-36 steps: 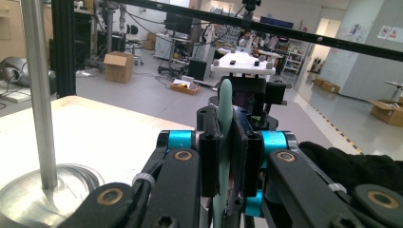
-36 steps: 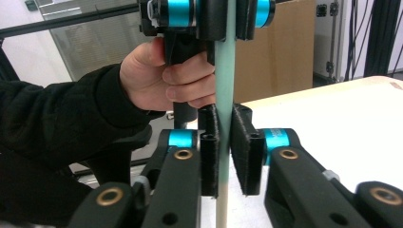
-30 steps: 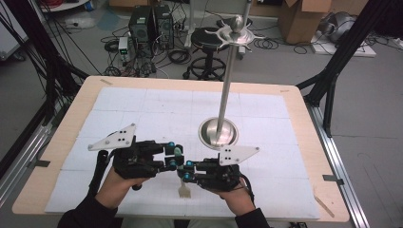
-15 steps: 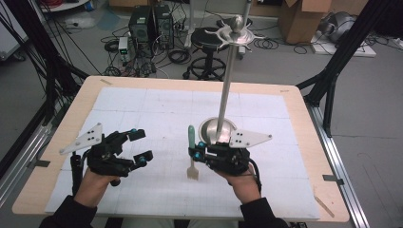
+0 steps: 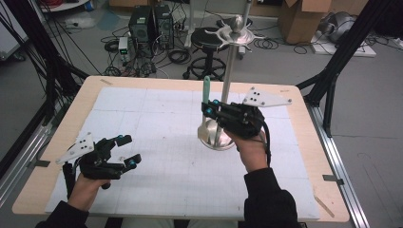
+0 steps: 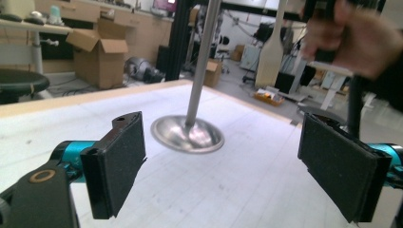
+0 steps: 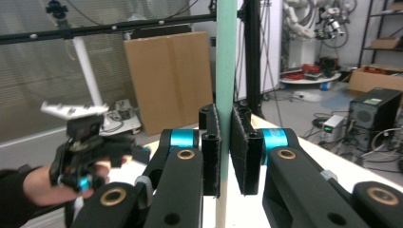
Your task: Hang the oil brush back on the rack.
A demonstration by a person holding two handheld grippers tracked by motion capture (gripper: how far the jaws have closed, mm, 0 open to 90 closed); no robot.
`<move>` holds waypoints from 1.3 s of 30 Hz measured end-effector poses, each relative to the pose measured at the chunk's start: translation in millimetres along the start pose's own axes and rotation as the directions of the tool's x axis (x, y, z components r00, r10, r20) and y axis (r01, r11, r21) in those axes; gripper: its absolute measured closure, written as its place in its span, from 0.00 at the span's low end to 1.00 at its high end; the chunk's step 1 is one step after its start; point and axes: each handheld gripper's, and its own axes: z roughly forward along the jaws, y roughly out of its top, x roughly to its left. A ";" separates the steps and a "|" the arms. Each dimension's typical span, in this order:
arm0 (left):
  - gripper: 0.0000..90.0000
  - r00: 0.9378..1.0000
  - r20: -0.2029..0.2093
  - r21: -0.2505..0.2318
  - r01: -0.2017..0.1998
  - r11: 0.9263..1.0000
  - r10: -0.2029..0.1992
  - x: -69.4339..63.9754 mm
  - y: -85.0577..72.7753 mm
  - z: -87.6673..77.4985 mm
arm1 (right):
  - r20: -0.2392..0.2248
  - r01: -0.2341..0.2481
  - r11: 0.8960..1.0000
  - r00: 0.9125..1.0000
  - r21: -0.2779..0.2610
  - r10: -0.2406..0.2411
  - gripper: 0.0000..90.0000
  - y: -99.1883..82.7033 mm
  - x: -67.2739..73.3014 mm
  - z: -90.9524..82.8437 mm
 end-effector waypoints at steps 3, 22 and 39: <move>0.18 1.000 -0.017 -0.001 -0.023 1.000 0.023 1.2 -0.1 -1.4 | 0.019 0.008 1.000 1.000 -0.008 -0.008 0.92 12.1 -3.7 0.3; 0.19 0.999 -0.041 0.001 -0.011 1.000 0.011 8.6 -1.5 -9.6 | 0.096 -0.014 1.000 0.995 -0.006 0.015 0.92 44.8 -22.1 6.0; 0.19 0.999 -0.034 -0.002 -0.004 1.000 0.004 9.2 -1.5 -10.7 | 0.156 -0.037 0.999 0.987 0.002 0.036 0.92 49.3 -30.4 5.6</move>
